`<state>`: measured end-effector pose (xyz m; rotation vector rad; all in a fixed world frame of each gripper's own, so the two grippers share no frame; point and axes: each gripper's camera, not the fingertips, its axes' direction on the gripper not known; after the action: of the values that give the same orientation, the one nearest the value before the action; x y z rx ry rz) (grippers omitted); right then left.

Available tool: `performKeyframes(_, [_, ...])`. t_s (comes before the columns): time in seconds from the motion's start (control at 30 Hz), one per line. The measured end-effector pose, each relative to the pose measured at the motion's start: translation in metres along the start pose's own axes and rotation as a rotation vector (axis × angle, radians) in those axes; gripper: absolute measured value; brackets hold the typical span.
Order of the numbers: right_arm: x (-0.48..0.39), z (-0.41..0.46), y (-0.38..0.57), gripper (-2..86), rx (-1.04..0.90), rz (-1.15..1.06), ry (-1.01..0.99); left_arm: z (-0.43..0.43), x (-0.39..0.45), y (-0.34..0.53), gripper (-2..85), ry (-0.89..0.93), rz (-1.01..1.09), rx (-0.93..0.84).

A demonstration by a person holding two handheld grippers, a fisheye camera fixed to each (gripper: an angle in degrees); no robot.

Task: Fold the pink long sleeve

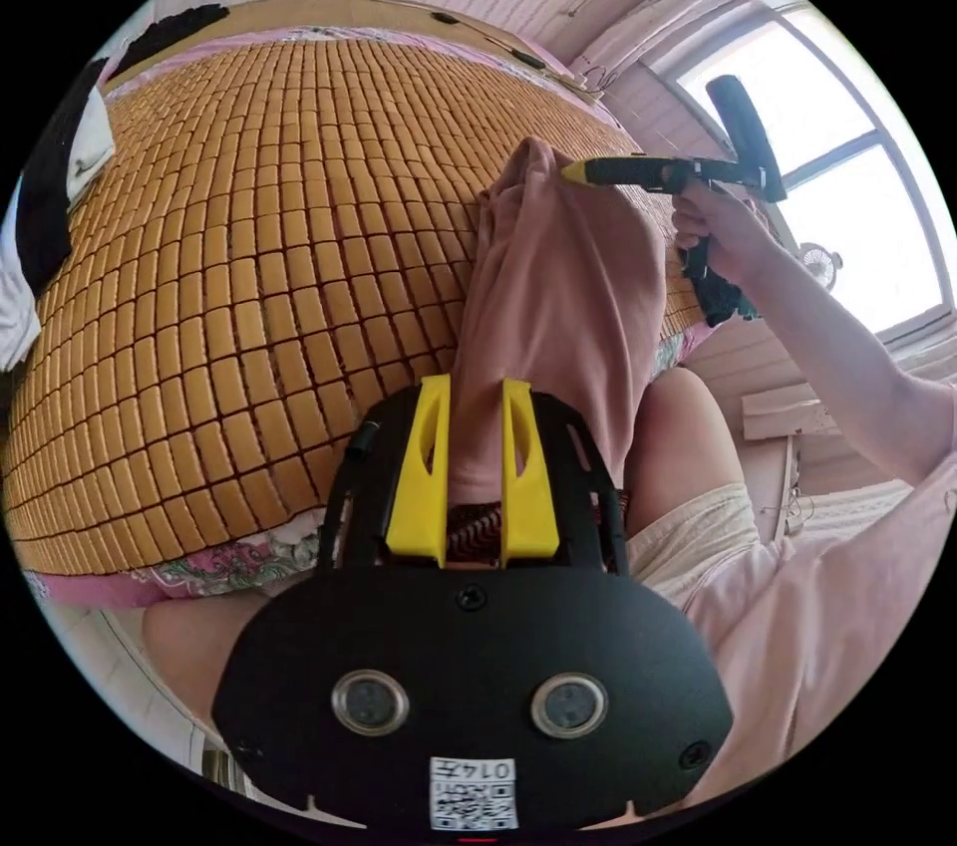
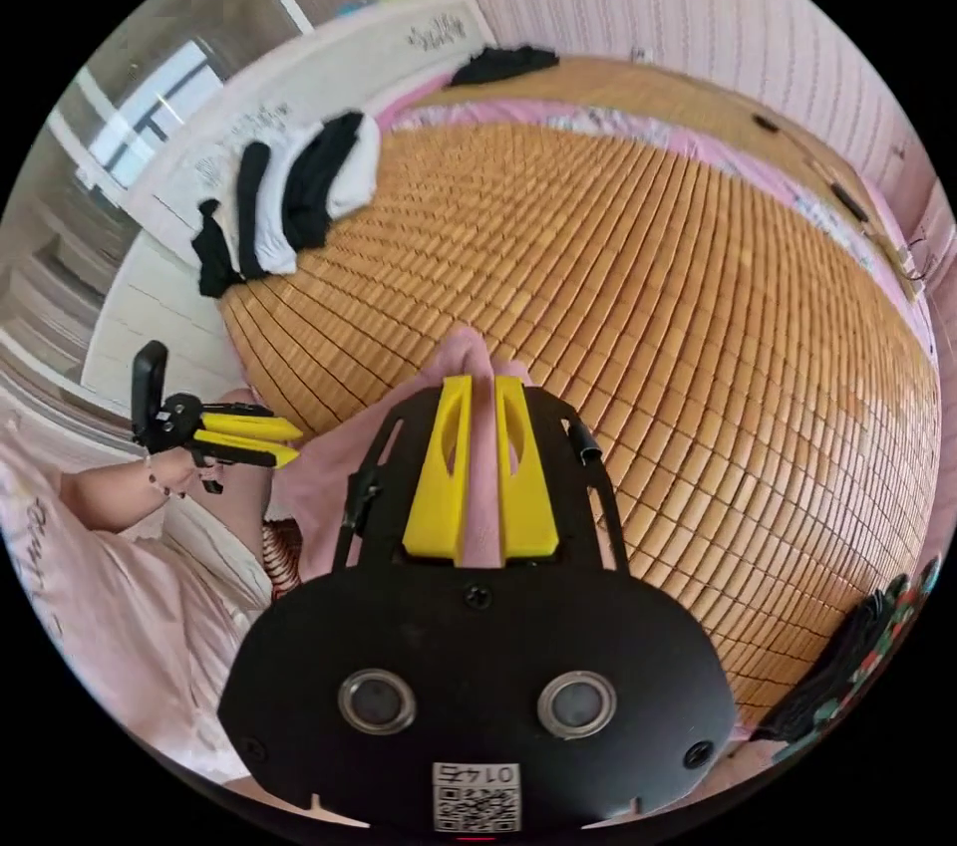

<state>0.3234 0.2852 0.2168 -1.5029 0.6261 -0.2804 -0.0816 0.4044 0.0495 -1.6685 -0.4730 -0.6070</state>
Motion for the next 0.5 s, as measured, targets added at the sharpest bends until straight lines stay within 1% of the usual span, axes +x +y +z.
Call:
performKeyframes(0.03, [-0.003, -0.019, 0.009, 2.0, 0.056, 0.001, 0.024, -0.014, -0.002, 0.009, 6.7, -0.028, -0.007, 0.048])
performKeyframes(0.07, [-0.005, -0.033, 0.018, 1.2, 0.079, 0.005, 0.047, -0.019, -0.003, 0.014, 6.4, -0.036, -0.014, 0.061])
performKeyframes(0.2, [-0.010, -0.047, 0.047, 0.2, 0.034, 0.037, 0.025, -0.047, -0.002, 0.036, 4.3, -0.071, -0.006, 0.108])
performKeyframes(0.23, [-0.012, -0.040, 0.054, 0.1, -0.005, 0.047, 0.021, -0.051, 0.006, 0.038, 3.4, -0.071, 0.025, 0.128])
performKeyframes(0.3, [-0.018, -0.028, 0.058, -0.1, -0.012, 0.060, 0.058, -0.049, 0.022, 0.035, 1.7, -0.046, 0.084, 0.149])
performKeyframes(0.37, [-0.018, -0.005, 0.048, -0.2, -0.056, 0.059, 0.147, -0.038, 0.039, 0.027, -0.1, -0.016, 0.129, 0.148])
performKeyframes(0.4, [-0.015, 0.002, 0.043, -0.3, -0.081, 0.066, 0.168, -0.025, 0.049, 0.022, -0.4, -0.048, 0.166, 0.142])
performKeyframes(0.43, [-0.007, 0.018, 0.036, -0.3, -0.137, 0.097, 0.186, -0.010, 0.057, 0.018, -0.7, -0.122, 0.194, 0.131])
performKeyframes(0.47, [0.002, 0.033, 0.030, -0.3, -0.188, 0.129, 0.172, -0.003, 0.060, 0.016, -0.8, -0.152, 0.201, 0.122])
performKeyframes(0.5, [0.006, 0.040, 0.029, -0.3, -0.210, 0.136, 0.162, 0.013, 0.060, 0.012, -0.9, -0.183, 0.210, 0.074])
